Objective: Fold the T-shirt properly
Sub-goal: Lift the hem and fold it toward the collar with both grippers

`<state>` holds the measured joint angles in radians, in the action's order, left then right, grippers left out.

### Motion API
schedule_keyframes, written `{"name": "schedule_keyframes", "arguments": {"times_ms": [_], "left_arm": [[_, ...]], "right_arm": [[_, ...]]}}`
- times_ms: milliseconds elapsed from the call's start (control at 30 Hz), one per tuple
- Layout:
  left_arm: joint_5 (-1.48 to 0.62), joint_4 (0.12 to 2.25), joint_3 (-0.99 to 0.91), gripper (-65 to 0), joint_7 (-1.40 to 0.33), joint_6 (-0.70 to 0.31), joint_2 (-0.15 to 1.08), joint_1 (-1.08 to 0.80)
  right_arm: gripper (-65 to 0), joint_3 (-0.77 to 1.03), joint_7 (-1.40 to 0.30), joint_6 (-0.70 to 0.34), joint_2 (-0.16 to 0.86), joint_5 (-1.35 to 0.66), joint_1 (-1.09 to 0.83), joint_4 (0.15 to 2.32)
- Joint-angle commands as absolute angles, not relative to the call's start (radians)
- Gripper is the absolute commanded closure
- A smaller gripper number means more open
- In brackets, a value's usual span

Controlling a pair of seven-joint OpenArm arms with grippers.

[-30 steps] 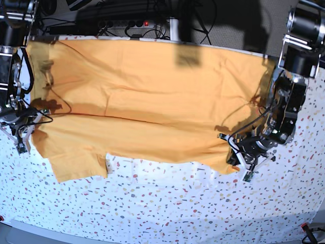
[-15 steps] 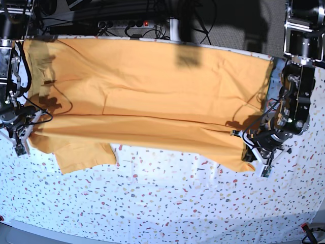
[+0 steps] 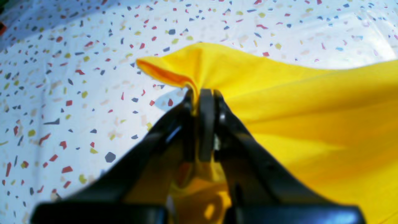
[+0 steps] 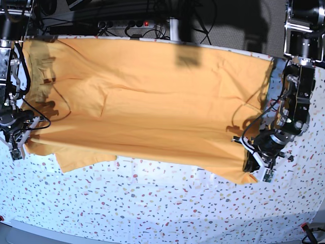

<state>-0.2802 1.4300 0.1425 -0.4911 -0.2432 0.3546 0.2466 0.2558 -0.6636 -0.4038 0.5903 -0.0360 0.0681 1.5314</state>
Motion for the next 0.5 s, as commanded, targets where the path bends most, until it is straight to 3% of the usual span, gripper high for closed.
{"name": "schedule_keyframes", "arguments": {"times_ms": [0,467], "left_arm": [[-0.278,1.449,0.131,0.0,-0.498,-0.236,0.369,0.271],[-0.279,1.457,0.131,0.0,-0.777,-0.237,0.369,0.268]], "right_arm": [[0.0,0.27,-0.657,-0.381,0.615,-0.022,0.088,1.547],[0.0,0.27,-0.739,-0.379,0.613,0.001,-0.001,1.581]]}}
